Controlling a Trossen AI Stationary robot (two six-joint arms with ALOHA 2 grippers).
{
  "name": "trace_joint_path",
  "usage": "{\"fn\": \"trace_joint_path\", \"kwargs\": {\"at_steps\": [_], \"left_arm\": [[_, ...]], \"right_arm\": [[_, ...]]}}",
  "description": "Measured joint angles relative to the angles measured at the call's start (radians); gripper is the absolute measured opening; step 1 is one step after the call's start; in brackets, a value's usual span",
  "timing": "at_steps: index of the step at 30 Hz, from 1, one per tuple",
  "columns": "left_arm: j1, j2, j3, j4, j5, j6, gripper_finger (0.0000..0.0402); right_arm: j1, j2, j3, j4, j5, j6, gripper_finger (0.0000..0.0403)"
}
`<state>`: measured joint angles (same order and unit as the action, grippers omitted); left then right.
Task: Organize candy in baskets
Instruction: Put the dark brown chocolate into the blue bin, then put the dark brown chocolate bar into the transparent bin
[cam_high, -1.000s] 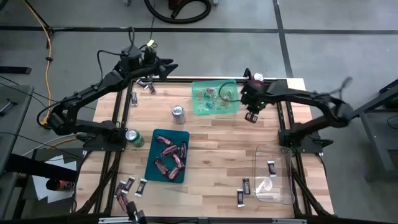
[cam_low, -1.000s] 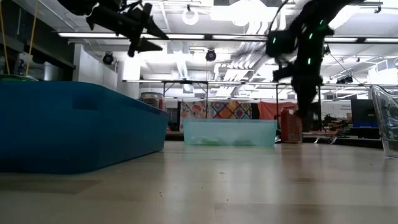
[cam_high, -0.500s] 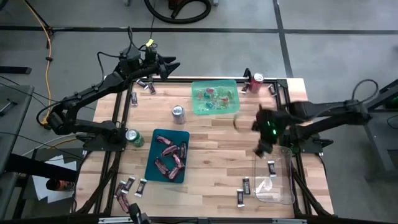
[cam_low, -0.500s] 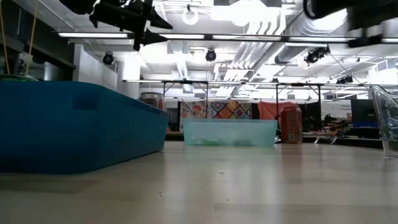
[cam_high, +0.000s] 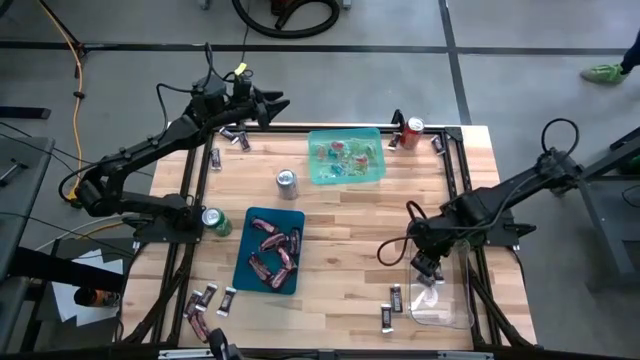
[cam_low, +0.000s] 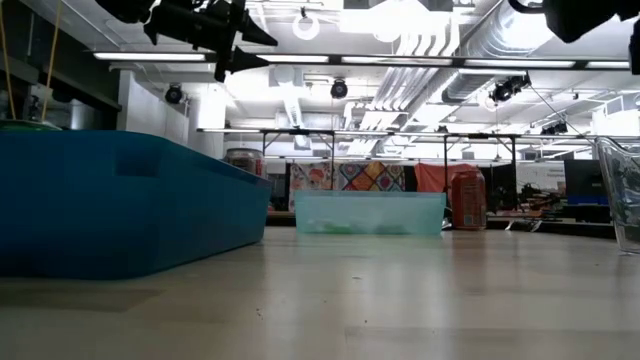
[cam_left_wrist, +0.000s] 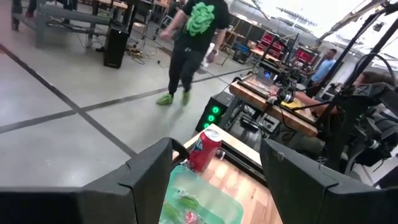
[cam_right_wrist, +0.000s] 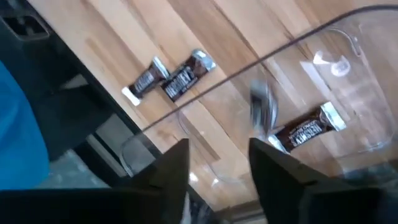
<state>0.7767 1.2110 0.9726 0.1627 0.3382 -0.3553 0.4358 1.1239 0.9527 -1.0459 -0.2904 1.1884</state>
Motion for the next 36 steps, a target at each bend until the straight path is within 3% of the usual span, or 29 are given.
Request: {"fn": "trace_joint_path", "kwargs": {"at_steps": [6,8,10,14,16,19,23,28,36], "left_arm": [[-0.029,0.000,0.000,-0.005,-0.001,-0.021,0.0230],[-0.041,0.001,0.030,-0.101,-0.021,-0.025,0.0230],[-0.049,0.004,0.099,-0.283,-0.106,0.006,0.0230],[-0.042,0.057,0.252,-0.738,-0.401,0.092,0.0230],[-0.017,0.097,0.282,-0.890,-0.530,0.077,0.0230],[0.034,0.151,0.252,-1.010,-0.586,-0.046,0.0230],[0.070,0.216,0.121,-1.004,-0.582,-0.217,0.0230],[0.090,0.294,-0.031,-0.809,-0.576,-0.383,0.0230],[0.125,0.453,-0.028,-0.679,-0.637,-0.488,0.0229]], "right_arm": [[-0.033,-0.010,0.000,-0.007,0.029,-0.117,0.0244],[-0.059,-0.021,0.000,-0.006,0.077,-0.122,0.0253],[-0.087,-0.034,0.000,-0.005,0.129,-0.124,0.0255],[-0.144,-0.051,0.000,-0.004,0.237,-0.184,0.0256],[-0.174,-0.051,0.000,-0.004,0.289,-0.223,0.0256],[-0.223,-0.050,0.000,0.007,0.348,-0.273,0.0257],[-0.289,-0.050,0.000,0.037,0.382,-0.339,0.0257],[-0.343,-0.050,0.000,0.077,0.422,-0.382,0.0257],[-0.371,-0.050,0.000,0.139,0.424,-0.415,0.0257]]}}
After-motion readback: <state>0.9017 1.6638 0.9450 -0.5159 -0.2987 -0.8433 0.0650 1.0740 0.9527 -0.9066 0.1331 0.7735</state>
